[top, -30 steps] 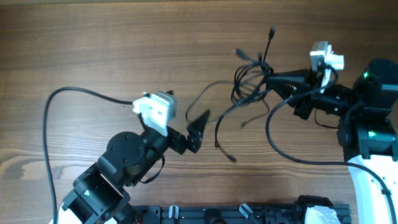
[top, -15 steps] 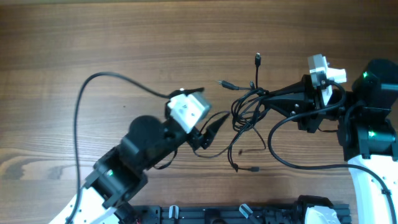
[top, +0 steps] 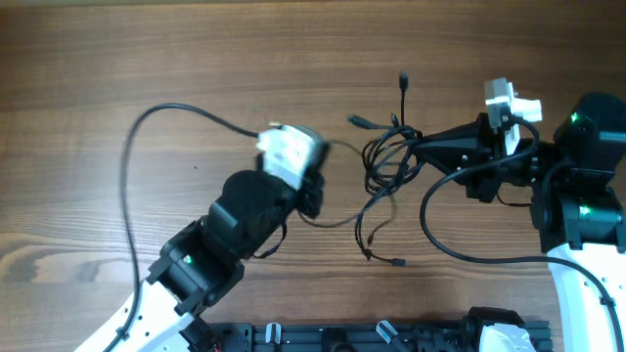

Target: Untangle cables

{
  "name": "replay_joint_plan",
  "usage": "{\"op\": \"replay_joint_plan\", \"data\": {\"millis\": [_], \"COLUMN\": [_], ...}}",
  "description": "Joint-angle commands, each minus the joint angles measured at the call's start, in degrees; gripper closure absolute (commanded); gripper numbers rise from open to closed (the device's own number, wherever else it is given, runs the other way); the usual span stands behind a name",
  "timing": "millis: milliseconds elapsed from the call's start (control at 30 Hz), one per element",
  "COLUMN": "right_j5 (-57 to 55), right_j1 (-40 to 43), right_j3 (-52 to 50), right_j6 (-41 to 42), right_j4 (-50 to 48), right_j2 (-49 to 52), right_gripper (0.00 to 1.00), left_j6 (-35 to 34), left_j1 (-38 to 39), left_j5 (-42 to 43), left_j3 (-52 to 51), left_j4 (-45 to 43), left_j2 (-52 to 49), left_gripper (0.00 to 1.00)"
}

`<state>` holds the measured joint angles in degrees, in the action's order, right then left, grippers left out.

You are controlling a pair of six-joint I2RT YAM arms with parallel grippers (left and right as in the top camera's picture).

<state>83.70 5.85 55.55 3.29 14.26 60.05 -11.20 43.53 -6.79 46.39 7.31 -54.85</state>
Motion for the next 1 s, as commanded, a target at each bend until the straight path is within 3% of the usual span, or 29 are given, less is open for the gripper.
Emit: {"op": "replay_joint_plan", "data": {"millis": [0,267,333,533,600,767,867,900,933,967], "right_j5": [-4.0,-5.7,-5.7,-5.8,-5.9,-5.9,-5.9,-5.9,-5.9,-5.9], "right_j1": [0.1,0.1,0.1,0.1,0.1,0.1,0.1,0.1,0.1,0.1], "right_j3": [0.3,0.3,0.3,0.3,0.3,0.3,0.3,0.3,0.3,0.3], "right_j6": [1.9,2.9,2.9,2.9,2.9,2.9,2.9,2.9,2.9,3.0], "right_j4": [0.0,-0.1,-0.1,-0.1,-0.1,-0.1,-0.1,-0.1,-0.1,-0.1], "right_j2": [0.1,0.1,0.1,0.1,0.1,0.1,0.1,0.1,0.1,0.1], "right_gripper": [0.96,0.96,0.96,0.96,0.96,0.96,0.96,0.96,0.96,0.96], "left_j6": [-36.0,-92.7,-100.6,-104.0,-109.5,-112.3,-112.0,-110.4,-107.5,-103.9], "left_j1": [-0.3,-0.3,-0.3,-0.3,-0.3,-0.3,-0.3,-0.3,-0.3,-0.3], "left_j5": [-27.4,-32.0,-32.8,-45.8,-48.9,-49.3,-42.3,-40.7,-39.5,-38.6], "left_j3": [0.1,0.1,0.1,0.1,0.1,0.1,0.1,0.1,0.1,0.1], "left_j4": [6.0,21.1,24.7,36.0,40.4,51.3,51.7,51.7,51.6,51.5], "left_j2": [3.1,4.0,4.0,4.6,6.2,8.4,8.3,8.3,8.3,8.3], "left_gripper": [0.96,0.96,0.96,0.96,0.96,0.96,0.96,0.87,0.61,0.20]}}
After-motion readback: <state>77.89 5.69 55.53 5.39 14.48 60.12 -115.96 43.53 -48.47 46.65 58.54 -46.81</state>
